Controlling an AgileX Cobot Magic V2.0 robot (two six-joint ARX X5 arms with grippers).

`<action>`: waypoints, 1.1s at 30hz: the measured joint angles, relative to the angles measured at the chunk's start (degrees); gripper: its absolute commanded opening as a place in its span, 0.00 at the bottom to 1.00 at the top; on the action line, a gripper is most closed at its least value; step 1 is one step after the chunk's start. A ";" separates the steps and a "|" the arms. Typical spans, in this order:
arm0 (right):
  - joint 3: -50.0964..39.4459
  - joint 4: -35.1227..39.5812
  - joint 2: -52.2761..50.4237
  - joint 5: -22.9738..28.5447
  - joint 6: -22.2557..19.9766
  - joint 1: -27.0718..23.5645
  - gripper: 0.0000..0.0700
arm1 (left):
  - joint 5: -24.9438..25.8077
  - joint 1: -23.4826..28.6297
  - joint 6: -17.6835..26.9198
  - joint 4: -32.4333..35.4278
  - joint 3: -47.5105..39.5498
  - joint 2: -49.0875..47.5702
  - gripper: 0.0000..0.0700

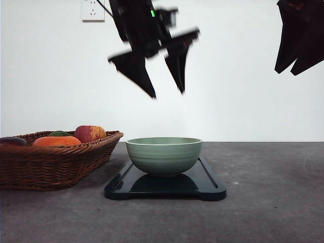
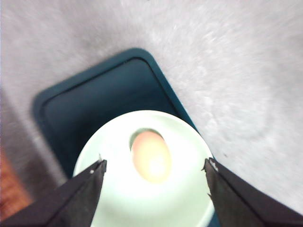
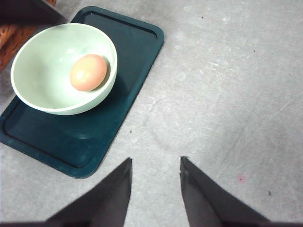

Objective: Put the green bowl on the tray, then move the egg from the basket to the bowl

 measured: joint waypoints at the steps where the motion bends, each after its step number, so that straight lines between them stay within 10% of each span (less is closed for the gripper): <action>1: 0.00 -0.01 0.00 0.00 0.00 0.00 0.28 | 0.00 0.00 0.01 -0.50 0.00 -1.24 0.62; 9: 0.00 0.01 0.00 0.00 0.00 0.00 0.28 | 0.00 0.00 1.41 -1.43 -3.05 -10.69 0.61; 22: 0.00 0.45 0.00 0.00 -0.02 0.00 0.28 | 0.03 0.66 1.44 15.20 -34.06 -32.36 0.61; 33: 0.00 0.68 0.00 -0.45 -0.02 0.00 0.28 | -0.73 6.93 -0.99 15.34 -52.30 -51.66 0.61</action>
